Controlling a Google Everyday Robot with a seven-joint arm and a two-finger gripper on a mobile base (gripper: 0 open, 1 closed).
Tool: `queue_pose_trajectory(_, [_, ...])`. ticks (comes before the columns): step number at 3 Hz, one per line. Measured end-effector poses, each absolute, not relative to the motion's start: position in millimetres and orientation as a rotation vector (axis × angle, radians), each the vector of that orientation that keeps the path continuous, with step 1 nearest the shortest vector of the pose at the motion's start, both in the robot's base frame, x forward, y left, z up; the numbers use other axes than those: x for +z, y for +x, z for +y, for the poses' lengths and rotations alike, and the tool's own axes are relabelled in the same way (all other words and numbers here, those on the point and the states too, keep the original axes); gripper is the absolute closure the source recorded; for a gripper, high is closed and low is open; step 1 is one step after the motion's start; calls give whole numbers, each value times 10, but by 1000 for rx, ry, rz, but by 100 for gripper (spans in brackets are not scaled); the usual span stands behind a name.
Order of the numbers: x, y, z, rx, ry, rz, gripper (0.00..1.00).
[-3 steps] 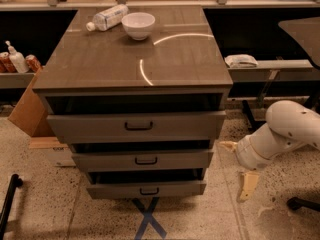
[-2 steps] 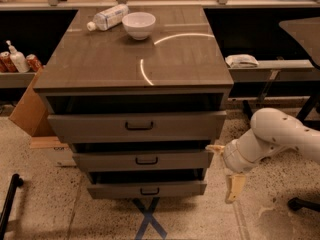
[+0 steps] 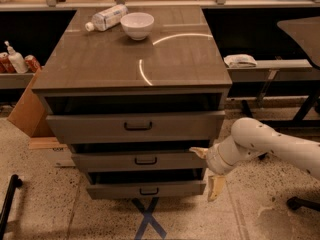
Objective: Open middle drawer
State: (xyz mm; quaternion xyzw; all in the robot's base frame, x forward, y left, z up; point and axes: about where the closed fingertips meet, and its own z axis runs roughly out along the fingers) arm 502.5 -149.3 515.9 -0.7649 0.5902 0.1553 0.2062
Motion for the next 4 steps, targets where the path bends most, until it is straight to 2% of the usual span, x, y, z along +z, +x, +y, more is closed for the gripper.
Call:
queue_pose_trajectory(1, [5159,5025,-1493,433,-2131,1644,0])
queue_pose_trajectory(4, [4571,5379,-1495,279,-2140,1656,0])
